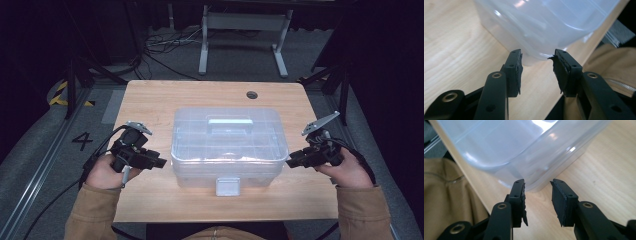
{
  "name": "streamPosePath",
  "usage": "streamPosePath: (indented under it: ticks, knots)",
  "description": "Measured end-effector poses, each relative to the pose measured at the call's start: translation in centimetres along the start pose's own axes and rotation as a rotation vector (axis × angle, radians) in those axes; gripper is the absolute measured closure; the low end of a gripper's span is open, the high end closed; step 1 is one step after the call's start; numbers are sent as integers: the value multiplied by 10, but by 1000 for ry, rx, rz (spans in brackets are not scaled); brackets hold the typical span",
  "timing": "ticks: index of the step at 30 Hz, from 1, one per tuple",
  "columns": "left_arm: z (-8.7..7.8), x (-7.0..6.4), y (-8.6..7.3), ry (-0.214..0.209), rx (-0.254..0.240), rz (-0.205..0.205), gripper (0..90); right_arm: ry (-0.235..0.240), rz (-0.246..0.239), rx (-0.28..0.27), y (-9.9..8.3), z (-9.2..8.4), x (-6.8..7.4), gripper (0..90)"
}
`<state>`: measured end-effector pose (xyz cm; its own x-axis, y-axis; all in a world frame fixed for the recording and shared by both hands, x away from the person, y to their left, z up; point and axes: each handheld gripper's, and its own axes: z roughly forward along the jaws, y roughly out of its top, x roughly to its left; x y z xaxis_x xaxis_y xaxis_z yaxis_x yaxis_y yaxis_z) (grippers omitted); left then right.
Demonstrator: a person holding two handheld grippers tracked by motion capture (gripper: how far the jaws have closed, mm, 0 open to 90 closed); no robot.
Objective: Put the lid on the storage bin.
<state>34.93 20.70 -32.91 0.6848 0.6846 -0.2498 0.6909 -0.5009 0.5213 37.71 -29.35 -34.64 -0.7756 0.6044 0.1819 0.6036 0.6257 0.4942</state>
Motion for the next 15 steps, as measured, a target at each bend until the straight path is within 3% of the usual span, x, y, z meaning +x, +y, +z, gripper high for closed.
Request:
streamPosePath:
  ticks: [8, 15]
  knots:
    - [-12, 14, -12, 84, -154, -67, 592, -60, 60, -163, -2, -11, -21, 567]
    - [-13, 28, -23, 162, -238, -110, 593, -109, 133, -278, -9, -16, -42, 551]
